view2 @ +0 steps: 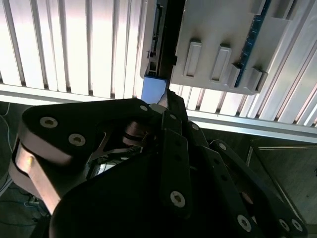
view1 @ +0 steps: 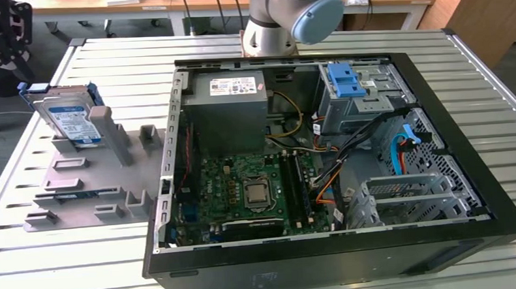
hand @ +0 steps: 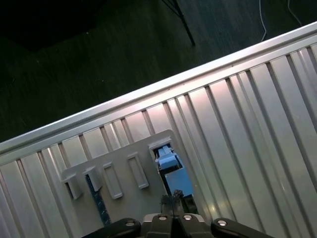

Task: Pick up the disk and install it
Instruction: 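Pick up the disk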

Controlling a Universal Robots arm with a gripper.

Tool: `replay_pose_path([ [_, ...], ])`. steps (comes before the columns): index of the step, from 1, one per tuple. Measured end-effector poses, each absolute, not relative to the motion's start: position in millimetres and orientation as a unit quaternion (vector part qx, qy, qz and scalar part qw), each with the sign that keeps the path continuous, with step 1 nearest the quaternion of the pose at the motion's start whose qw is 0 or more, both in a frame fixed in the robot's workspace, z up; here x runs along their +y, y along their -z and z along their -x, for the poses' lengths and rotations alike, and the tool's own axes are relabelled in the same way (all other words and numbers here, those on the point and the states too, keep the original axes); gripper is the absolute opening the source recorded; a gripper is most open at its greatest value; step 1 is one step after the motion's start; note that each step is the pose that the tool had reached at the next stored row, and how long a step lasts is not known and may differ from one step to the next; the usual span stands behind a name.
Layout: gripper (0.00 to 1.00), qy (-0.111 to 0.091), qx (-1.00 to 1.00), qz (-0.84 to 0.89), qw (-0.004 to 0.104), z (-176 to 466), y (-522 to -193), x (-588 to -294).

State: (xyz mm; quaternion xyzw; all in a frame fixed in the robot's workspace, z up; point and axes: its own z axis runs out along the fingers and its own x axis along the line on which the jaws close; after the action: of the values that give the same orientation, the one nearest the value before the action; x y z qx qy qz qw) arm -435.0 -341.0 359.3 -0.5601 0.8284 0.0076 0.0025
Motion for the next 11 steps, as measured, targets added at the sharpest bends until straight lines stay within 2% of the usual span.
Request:
replay_pose_path([
  [11,0.11,-0.006,0.786,0.619,0.002,435.0,-356.0,-337.4],
])
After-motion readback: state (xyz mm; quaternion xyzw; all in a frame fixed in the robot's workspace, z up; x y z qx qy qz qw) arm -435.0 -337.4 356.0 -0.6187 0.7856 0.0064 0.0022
